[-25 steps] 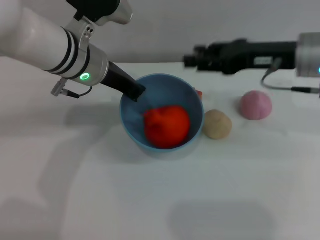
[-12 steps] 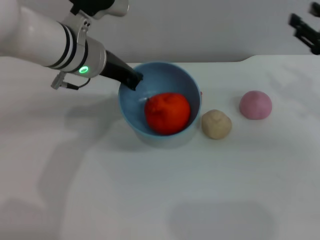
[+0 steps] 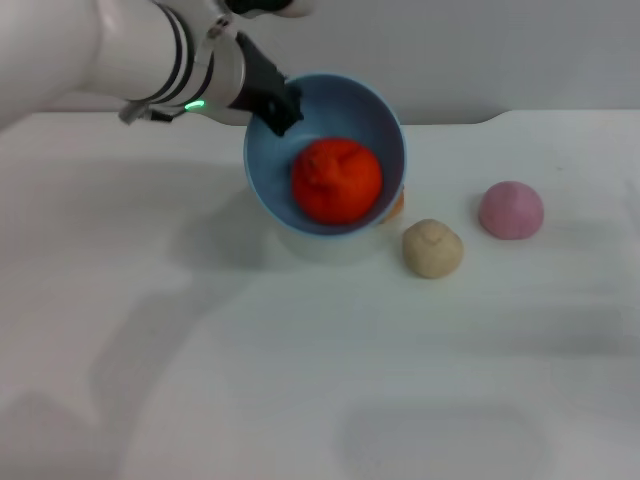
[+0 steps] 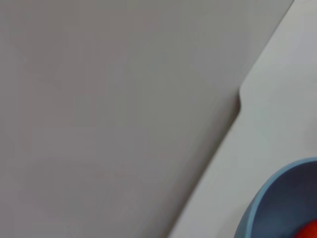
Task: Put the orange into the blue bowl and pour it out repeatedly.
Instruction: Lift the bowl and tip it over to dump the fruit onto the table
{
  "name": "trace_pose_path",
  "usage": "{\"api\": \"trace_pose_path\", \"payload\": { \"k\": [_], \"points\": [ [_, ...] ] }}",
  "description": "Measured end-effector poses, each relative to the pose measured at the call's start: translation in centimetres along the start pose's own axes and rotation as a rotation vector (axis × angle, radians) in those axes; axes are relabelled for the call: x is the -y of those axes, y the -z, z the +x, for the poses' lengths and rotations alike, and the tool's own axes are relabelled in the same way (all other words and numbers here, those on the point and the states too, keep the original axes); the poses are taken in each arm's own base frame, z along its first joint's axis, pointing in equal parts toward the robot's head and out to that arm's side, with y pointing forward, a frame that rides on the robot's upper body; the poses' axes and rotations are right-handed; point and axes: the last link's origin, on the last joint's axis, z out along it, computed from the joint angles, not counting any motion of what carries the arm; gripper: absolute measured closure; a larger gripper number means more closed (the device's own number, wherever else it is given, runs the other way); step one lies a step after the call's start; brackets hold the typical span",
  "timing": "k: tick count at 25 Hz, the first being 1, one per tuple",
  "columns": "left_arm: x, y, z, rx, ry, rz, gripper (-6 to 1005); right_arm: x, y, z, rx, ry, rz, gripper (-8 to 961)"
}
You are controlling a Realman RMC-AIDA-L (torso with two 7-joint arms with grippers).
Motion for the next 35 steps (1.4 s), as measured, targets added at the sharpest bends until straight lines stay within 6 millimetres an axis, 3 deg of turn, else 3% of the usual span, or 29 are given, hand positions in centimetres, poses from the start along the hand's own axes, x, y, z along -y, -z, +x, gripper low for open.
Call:
{"api": "trace_pose_path", "payload": {
  "k": [8,14,21,26,35],
  "points": [
    [-3.0,1.8,2.9,-0.173,-0.328,0.165,1000,0.2,1.4,0.5,0.013,-0.036,0.017,423],
    [-6.6,3.3,3.1,-0.369,-0.623,0.272,1000,-0.2,1.3,0.5,0.019,-0.045,0.008,423],
    [-10.1,3.2,2.4,-0.457,-0.873,0.347,999,-0.4,1.0,0.5,0.026,-0.051,-0.002,424],
    [-11.2,2.6,1.8,-0.484,-0.923,0.372,1000,-0.6,0.8,0.4,0.028,-0.053,-0.006,424],
    [-10.5,2.7,1.3,-0.503,-0.833,0.398,999,-0.6,0.8,0.4,0.03,-0.074,-0.008,426]
  ]
}}
